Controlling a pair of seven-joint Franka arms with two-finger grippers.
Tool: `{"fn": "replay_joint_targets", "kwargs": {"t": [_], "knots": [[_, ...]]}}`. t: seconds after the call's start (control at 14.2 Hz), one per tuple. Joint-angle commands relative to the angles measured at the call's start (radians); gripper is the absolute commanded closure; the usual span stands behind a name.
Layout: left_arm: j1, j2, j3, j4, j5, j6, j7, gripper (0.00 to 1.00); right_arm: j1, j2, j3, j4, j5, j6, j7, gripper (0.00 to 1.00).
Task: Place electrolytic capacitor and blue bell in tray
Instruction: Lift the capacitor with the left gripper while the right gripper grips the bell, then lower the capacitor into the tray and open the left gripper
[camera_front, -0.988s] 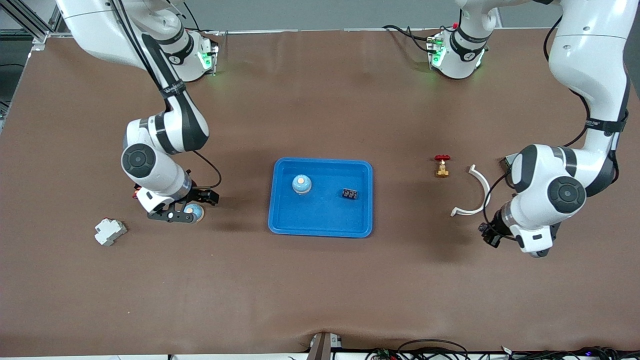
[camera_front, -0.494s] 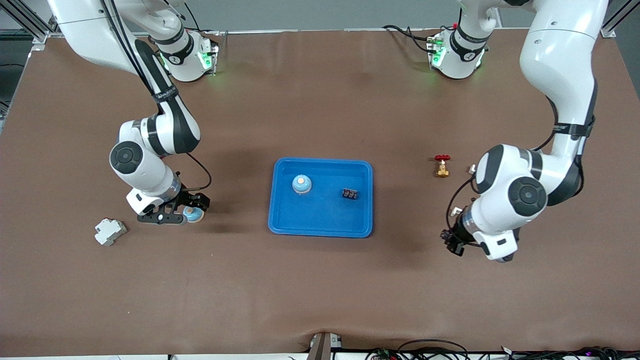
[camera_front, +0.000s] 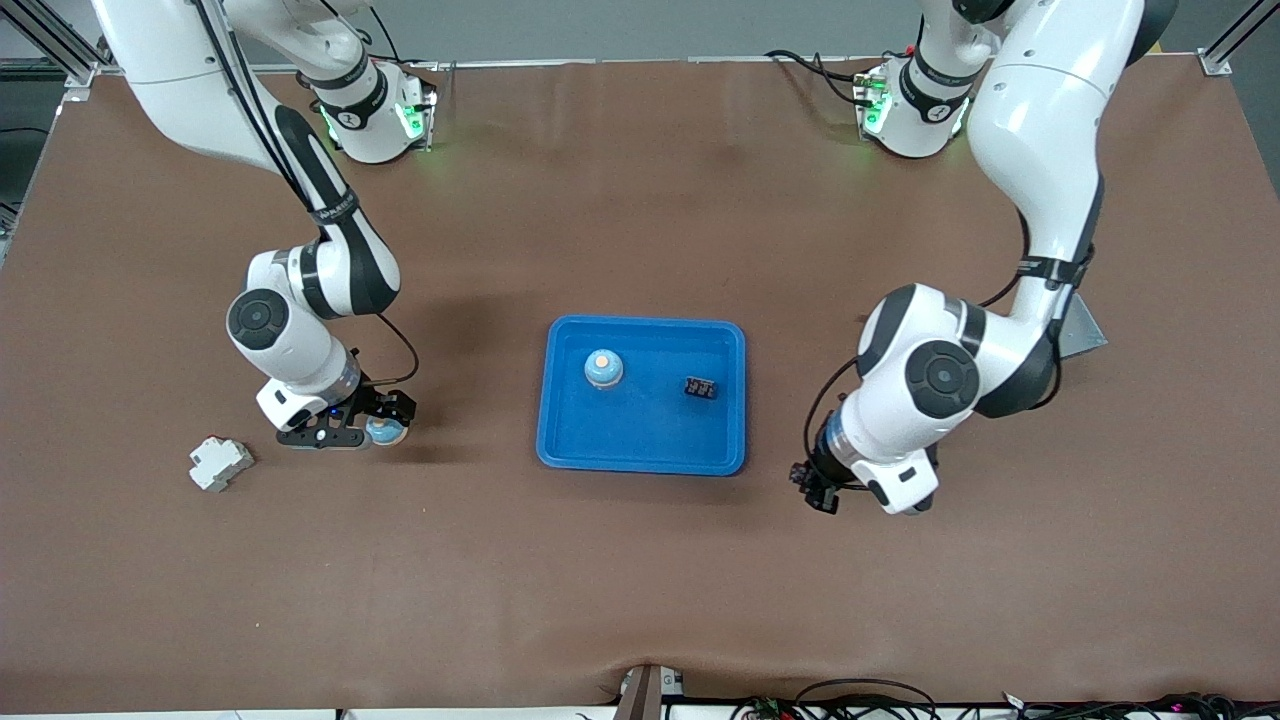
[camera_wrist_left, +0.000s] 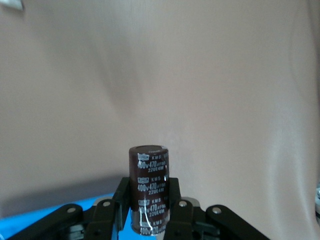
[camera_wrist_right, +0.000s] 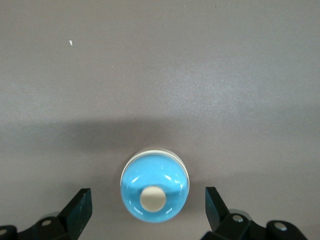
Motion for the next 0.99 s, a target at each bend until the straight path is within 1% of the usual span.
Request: {"fn": "replay_joint_targets", "kwargs": {"t": [0.0,0.14,0.35,0.42,0.49,0.63,0.71,0.78,0.85,0.92], "knots": [[-0.059,0.066,0.02,0.055,-0.025,0.074,-0.09,1.0,-0.024,0.03,0.016,0.009,-0.019,0.045,-0.008,0.0],[-0.076,0.077,0.02,0.055,-0.025,0.077,-0.122,1.0,-0.024,0.038,0.018,0.015,-0.019,0.05,-0.008,0.0],[-0.133,0.077,0.029,0.051,-0.014,0.076,-0.197,1.0,-0.025,0.053,0.016,0.021,-0.019,0.061,-0.008,0.0],[-0.15,0.071,0.035,0.031,-0.008,0.065,-0.225,1.0,-0.025,0.06,0.016,0.021,-0.019,0.067,-0.008,0.0],[-0.157,0.065,0.043,-0.01,0.018,0.056,-0.246,1.0,-0.025,0.063,0.016,0.021,-0.019,0.073,-0.008,0.0],[-0.196,0.072,0.043,-0.015,0.05,0.039,-0.34,1.0,-0.025,0.066,0.016,0.021,-0.02,0.073,-0.008,0.0],[-0.208,0.075,0.043,-0.024,0.058,0.034,-0.36,1.0,-0.024,0.067,0.016,0.021,-0.02,0.073,-0.008,0.03],[-0.22,0.077,0.043,-0.036,0.059,0.034,-0.378,1.0,-0.024,0.072,0.016,0.019,-0.02,0.073,-0.008,0.09],[-0.231,0.082,0.043,-0.038,0.059,0.034,-0.395,1.0,-0.022,0.072,0.016,0.019,-0.02,0.072,-0.008,0.2],[-0.248,0.092,0.044,-0.037,0.059,0.034,-0.402,1.0,-0.021,0.072,0.016,0.019,-0.019,0.069,-0.008,0.35]]}}
